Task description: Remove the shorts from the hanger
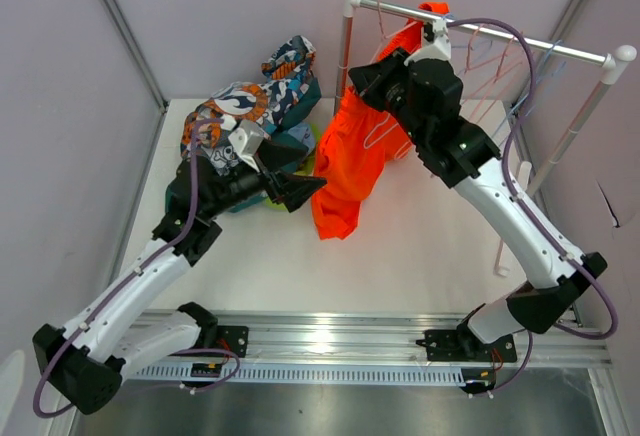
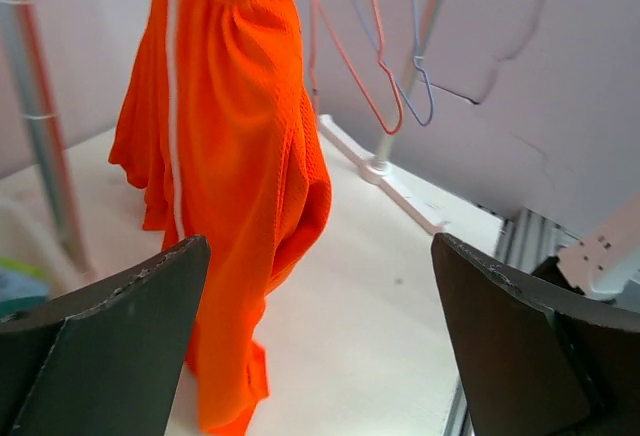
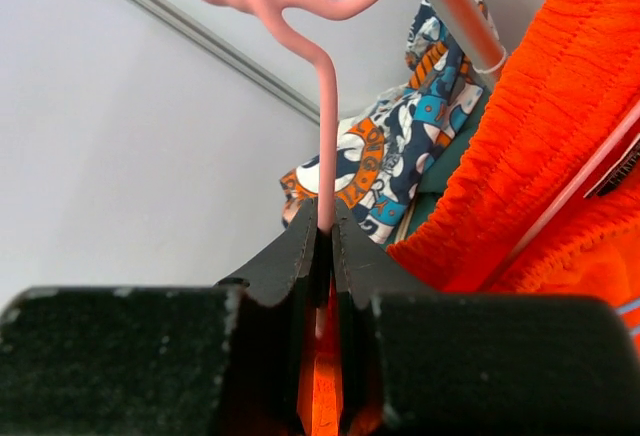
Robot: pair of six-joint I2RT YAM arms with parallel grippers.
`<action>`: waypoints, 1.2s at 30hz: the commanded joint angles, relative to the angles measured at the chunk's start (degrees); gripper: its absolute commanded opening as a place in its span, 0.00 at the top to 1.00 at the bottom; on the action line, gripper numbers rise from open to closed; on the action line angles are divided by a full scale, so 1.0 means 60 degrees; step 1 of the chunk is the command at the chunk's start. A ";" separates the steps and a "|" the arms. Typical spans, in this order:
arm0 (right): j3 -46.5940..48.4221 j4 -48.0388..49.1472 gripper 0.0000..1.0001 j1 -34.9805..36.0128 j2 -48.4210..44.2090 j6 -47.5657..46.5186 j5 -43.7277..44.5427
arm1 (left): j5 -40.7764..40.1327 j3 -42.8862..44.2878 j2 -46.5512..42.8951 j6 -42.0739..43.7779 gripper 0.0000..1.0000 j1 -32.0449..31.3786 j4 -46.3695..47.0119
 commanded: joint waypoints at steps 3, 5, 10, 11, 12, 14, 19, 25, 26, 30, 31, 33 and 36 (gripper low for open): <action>-0.0151 0.1495 1.00 0.0003 -0.1170 0.0477 0.0261 | 0.0181 -0.0121 0.0885 -0.0331 0.01 -0.0789 0.1953; -0.0152 0.1480 1.00 0.0018 -0.1214 0.0623 0.0174 | 0.0064 -0.0077 0.1384 -0.0287 0.01 -0.0965 0.2114; -0.0181 0.1275 1.00 0.0003 -0.1477 0.0800 0.0115 | -0.1106 0.0069 0.2292 -0.0301 0.21 -0.1054 0.2846; -0.0239 0.1246 1.00 0.0018 -0.1565 0.0815 0.0158 | -0.1297 0.0200 0.2540 -0.0316 0.34 -0.1039 0.2906; -0.0443 0.1275 1.00 -0.0011 -0.1639 0.0829 0.0159 | -0.1459 0.0230 0.2629 -0.0345 0.65 -0.1054 0.2950; -0.0634 0.1260 1.00 -0.0143 -0.1888 0.0902 0.0173 | -0.1709 0.0275 0.2616 -0.0506 0.99 -0.1068 0.2892; -0.0709 0.1070 1.00 -0.0597 -0.2006 0.0990 -0.0002 | -0.2601 -0.0310 0.1023 -0.0230 1.00 -0.1652 0.2001; -0.0152 0.0865 1.00 -0.1445 -0.1669 0.0990 -0.0470 | -0.3670 -0.2358 -0.2887 -0.0243 1.00 -0.2883 0.0009; -0.0036 0.0850 1.00 -0.1577 -0.1625 0.1063 -0.0645 | -0.4020 -0.2493 -0.3356 -0.0330 1.00 -0.3044 -0.0255; -0.0019 0.0923 1.00 -0.2017 -0.1595 0.1429 -0.0911 | -0.4769 -0.3196 -0.4824 -0.0667 1.00 -0.3251 -0.1383; -0.0078 0.0952 1.00 -0.2018 -0.1624 0.1502 -0.0940 | -0.5046 -0.3342 -0.4898 -0.0711 1.00 -0.3251 -0.1400; -0.0413 0.1215 1.00 -0.1975 -0.1697 0.1868 -0.1246 | -0.5238 -0.3300 -0.4549 -0.0770 1.00 -0.3251 -0.1109; -0.0867 0.1421 1.00 -0.1945 -0.1771 0.2641 -0.1905 | -0.5882 -0.2629 -0.3073 -0.0742 1.00 -0.3251 -0.0742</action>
